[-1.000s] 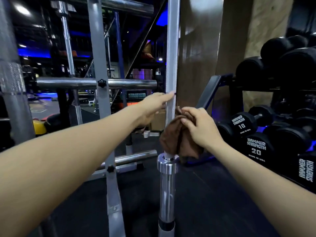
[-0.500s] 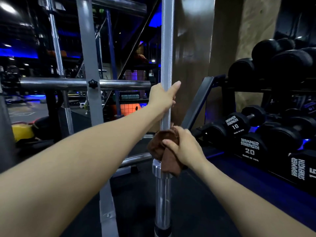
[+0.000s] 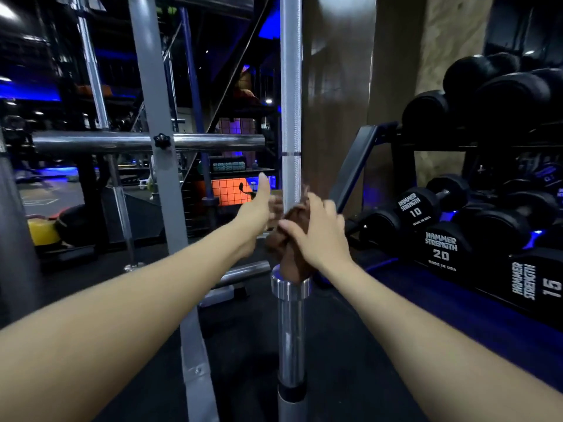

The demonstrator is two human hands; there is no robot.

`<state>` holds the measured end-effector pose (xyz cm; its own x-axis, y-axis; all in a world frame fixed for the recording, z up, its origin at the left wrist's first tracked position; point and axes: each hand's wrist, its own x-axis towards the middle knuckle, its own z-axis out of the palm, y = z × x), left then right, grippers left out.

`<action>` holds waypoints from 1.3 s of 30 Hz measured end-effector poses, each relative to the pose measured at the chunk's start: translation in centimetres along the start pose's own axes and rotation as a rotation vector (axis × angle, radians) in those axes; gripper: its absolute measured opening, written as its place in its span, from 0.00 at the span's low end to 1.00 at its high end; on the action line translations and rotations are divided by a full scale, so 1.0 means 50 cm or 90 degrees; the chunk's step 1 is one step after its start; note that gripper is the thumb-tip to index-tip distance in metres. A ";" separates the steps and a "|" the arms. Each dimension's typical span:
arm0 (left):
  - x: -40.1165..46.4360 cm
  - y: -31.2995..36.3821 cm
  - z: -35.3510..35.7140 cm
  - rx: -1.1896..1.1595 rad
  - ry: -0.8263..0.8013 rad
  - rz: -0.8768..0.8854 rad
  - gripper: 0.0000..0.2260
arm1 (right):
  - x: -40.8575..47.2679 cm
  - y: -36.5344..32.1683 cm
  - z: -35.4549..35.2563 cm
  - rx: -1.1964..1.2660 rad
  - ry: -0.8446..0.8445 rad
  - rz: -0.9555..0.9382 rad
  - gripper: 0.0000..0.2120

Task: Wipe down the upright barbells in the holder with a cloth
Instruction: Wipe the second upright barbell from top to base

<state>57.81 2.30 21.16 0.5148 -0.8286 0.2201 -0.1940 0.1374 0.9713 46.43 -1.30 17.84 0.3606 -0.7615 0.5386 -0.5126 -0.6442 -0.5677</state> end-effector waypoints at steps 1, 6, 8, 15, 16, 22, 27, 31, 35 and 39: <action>-0.002 -0.030 -0.003 -0.001 0.001 -0.014 0.29 | -0.005 0.013 0.019 -0.011 -0.009 0.022 0.31; -0.013 -0.121 -0.005 0.045 -0.060 -0.085 0.32 | -0.010 0.047 0.014 -0.109 -0.097 0.028 0.27; -0.010 -0.141 0.001 0.055 -0.081 -0.085 0.27 | -0.039 0.074 0.016 -0.135 -0.145 0.036 0.23; -0.017 -0.186 -0.004 0.157 -0.114 -0.063 0.24 | -0.017 0.136 -0.014 -0.103 -0.208 0.013 0.18; -0.017 -0.195 -0.014 0.161 -0.144 -0.050 0.23 | -0.002 0.148 -0.020 -0.090 -0.168 0.029 0.18; -0.038 -0.235 -0.041 0.103 -0.268 0.061 0.15 | 0.015 0.117 0.017 -0.036 -0.289 -0.006 0.19; -0.032 -0.247 -0.044 0.087 -0.266 0.088 0.19 | -0.030 0.143 0.040 0.012 -0.247 -0.066 0.19; -0.031 -0.242 -0.040 0.110 -0.235 0.098 0.19 | -0.057 0.135 0.031 -0.031 -0.164 -0.118 0.18; -0.034 -0.243 -0.039 0.094 -0.231 0.073 0.20 | -0.076 0.126 0.019 -0.106 -0.159 -0.144 0.18; -0.047 -0.253 -0.033 0.051 -0.200 0.060 0.20 | -0.111 0.112 -0.015 -0.128 -0.183 -0.184 0.17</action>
<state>60.42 3.37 8.53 0.2110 -0.9427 0.2583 -0.3005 0.1889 0.9349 40.98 -0.65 12.11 0.6986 -0.5597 0.4457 -0.4899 -0.8282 -0.2721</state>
